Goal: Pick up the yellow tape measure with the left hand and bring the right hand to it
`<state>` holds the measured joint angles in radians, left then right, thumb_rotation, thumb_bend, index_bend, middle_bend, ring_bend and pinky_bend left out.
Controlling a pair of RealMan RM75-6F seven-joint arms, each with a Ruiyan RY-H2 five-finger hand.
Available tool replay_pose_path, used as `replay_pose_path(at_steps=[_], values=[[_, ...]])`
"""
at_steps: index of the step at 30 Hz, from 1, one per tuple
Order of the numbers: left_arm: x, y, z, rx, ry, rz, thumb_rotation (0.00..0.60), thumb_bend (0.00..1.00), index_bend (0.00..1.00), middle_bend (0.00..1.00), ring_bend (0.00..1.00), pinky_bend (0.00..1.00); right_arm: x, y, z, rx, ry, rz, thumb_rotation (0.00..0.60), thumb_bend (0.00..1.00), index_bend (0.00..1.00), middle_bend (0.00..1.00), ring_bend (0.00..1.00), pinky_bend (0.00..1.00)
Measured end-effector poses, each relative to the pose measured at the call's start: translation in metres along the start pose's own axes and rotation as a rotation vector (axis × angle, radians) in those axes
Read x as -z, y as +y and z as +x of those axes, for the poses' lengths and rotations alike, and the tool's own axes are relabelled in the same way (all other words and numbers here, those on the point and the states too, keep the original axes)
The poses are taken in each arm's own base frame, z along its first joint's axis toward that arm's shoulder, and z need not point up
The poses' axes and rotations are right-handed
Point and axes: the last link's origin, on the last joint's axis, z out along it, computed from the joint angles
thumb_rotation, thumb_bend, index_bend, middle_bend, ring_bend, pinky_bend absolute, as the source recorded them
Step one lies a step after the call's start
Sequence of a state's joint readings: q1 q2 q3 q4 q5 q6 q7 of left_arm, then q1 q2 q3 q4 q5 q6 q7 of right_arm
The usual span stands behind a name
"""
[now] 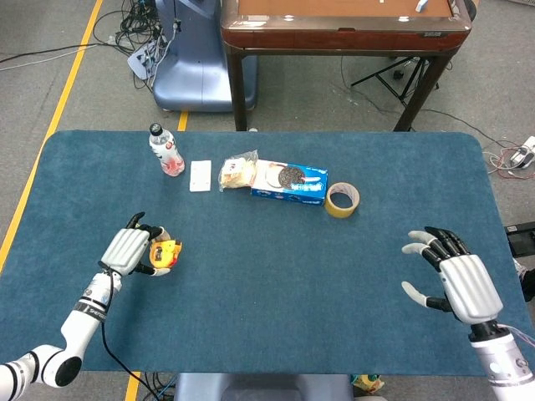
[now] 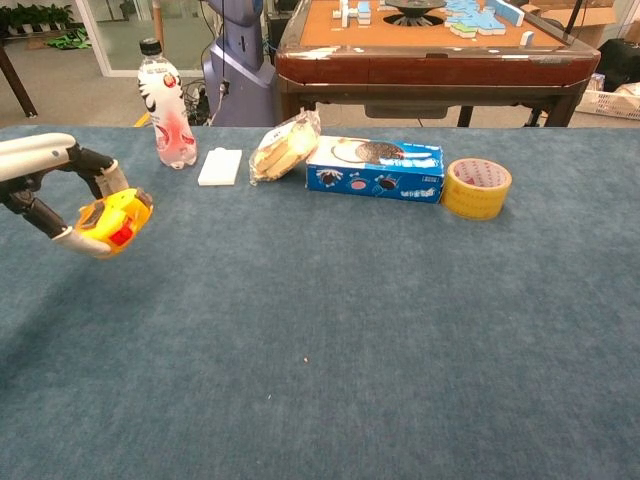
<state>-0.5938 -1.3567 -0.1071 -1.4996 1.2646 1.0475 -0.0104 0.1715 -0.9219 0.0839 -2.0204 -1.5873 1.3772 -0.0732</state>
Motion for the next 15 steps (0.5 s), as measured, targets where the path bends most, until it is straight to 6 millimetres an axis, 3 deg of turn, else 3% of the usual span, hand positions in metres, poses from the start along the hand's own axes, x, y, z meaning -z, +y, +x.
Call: replay_pose_path(at_steps=[15], values=[[0.013,0.073,0.040,0.129,0.075,-0.155,0.600,0.07,0.54,0.53,0.32,0.00,-0.077,-0.080,-0.005,-0.089,-0.075,0.212,0.600,0.30,0.36,0.10,0.00,0.00]])
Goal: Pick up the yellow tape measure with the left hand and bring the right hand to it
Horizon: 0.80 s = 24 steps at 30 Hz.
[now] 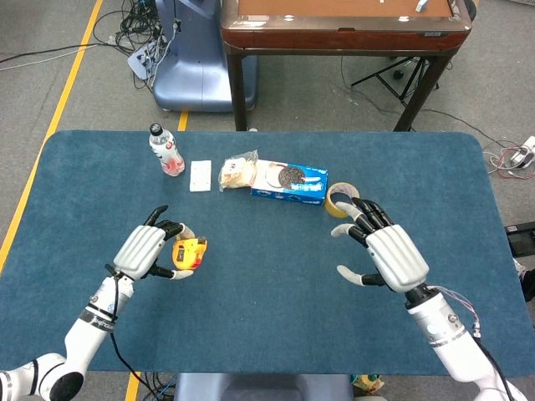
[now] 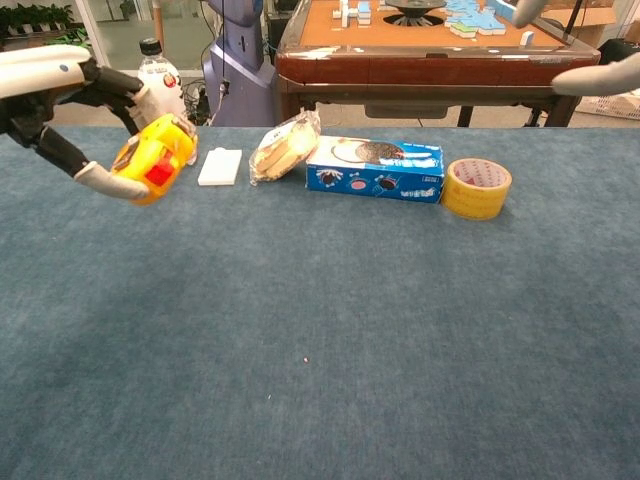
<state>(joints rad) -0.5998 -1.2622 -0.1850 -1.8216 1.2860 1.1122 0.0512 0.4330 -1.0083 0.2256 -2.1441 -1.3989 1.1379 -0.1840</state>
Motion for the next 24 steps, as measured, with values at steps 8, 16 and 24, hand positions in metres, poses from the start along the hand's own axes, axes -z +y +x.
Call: replay_pose_path(at_steps=[8,16,24], values=[[-0.009,0.030,0.007,0.033,0.023,-0.040,0.600,0.08,0.54,0.53,0.32,0.00,-0.039,-0.032,-0.011,-0.061,-0.045,0.075,0.600,0.29,0.36,0.08,0.00,0.00],[-0.015,0.050,0.006,0.016,0.050,-0.077,0.600,0.08,0.54,0.53,0.32,0.00,-0.067,-0.058,-0.021,-0.105,-0.100,0.109,0.600,0.29,0.36,0.08,0.00,0.00],[-0.016,0.062,0.006,0.022,0.070,-0.097,0.600,0.08,0.54,0.53,0.32,0.00,-0.088,-0.078,-0.033,-0.139,-0.133,0.130,0.600,0.29,0.36,0.08,0.00,0.00]])
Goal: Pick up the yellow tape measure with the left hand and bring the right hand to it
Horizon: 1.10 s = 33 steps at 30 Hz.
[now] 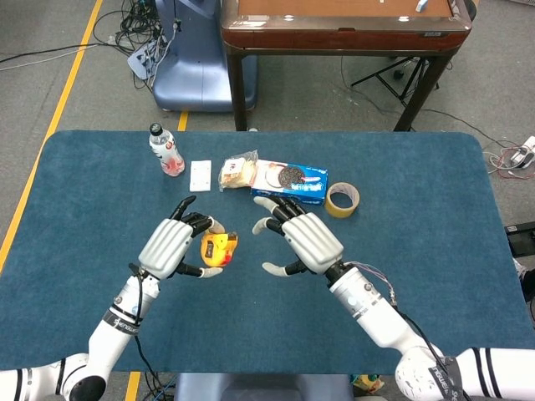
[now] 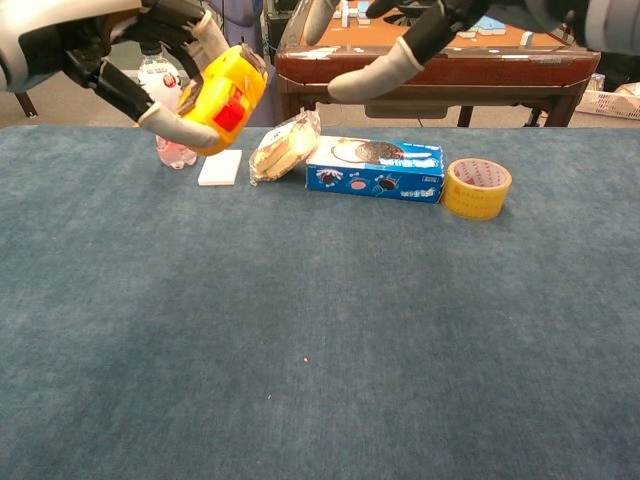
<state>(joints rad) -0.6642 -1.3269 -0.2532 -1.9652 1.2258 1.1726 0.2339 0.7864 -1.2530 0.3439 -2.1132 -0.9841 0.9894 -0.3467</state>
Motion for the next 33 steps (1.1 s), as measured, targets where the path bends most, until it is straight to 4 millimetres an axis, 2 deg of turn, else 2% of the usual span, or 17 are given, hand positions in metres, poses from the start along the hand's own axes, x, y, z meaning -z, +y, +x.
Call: replay_pose_path(at_steps=[13,25,33], values=[[-0.001,0.008,-0.003,0.005,0.005,-0.021,0.600,0.08,0.54,0.53,0.32,0.00,-0.025,-0.012,-0.009,-0.036,-0.007,0.006,0.600,0.29,0.36,0.07,0.00,0.00],[-0.002,0.010,-0.006,-0.029,0.010,-0.035,0.600,0.08,0.54,0.53,0.32,0.00,-0.029,-0.016,-0.016,-0.051,-0.035,0.002,0.600,0.29,0.38,0.07,0.00,0.00],[-0.002,0.007,-0.008,-0.036,0.007,-0.027,0.600,0.08,0.54,0.53,0.32,0.00,-0.028,-0.016,-0.017,-0.050,-0.030,-0.001,0.600,0.29,0.47,0.12,0.00,0.00]])
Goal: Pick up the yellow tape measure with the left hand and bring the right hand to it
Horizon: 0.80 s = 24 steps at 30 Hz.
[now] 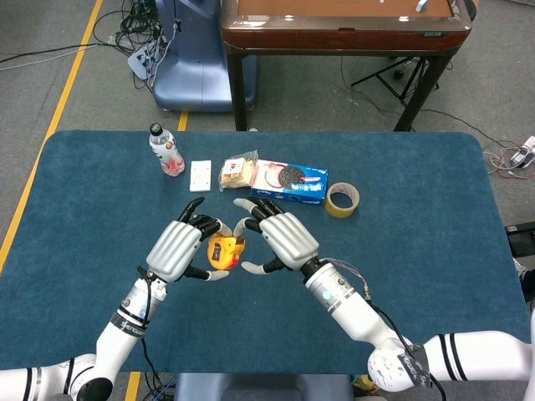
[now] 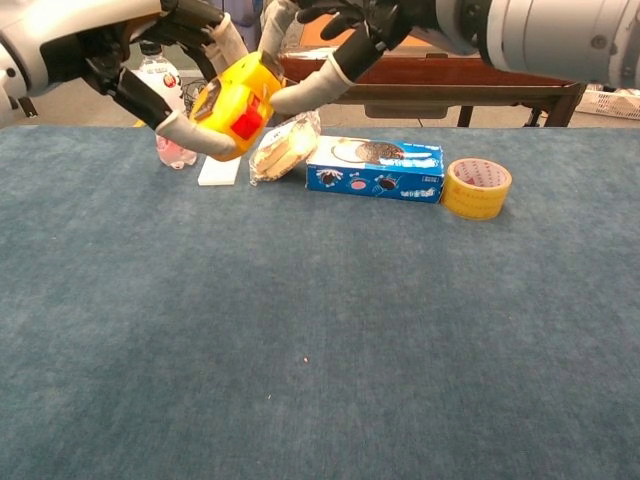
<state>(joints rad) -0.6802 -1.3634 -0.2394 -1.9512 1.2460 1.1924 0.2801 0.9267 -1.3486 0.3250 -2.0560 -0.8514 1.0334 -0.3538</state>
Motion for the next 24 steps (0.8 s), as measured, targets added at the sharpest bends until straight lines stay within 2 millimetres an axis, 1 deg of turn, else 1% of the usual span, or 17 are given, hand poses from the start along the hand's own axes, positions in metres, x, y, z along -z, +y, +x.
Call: replay_pose_path(at_steps=[8,13,24], values=[[0.0006,-0.0031,-0.0002,-0.001,-0.002,0.009,0.600,0.08,0.54,0.53,0.32,0.00,0.0004,0.0013,-0.0007,-0.002,0.010,-0.010,0.600,0.29,0.54,0.16,0.00,0.00],[0.0012,-0.0057,-0.0005,-0.002,-0.003,0.016,0.600,0.08,0.54,0.53,0.32,0.00,-0.0001,0.0026,-0.0012,-0.008,0.012,-0.016,0.600,0.32,0.57,0.19,0.00,0.00],[0.0018,-0.0087,-0.0007,-0.002,-0.003,0.019,0.600,0.08,0.54,0.53,0.32,0.00,-0.0019,0.0041,-0.0019,-0.012,0.027,-0.023,0.600,0.41,0.61,0.22,0.00,0.00]])
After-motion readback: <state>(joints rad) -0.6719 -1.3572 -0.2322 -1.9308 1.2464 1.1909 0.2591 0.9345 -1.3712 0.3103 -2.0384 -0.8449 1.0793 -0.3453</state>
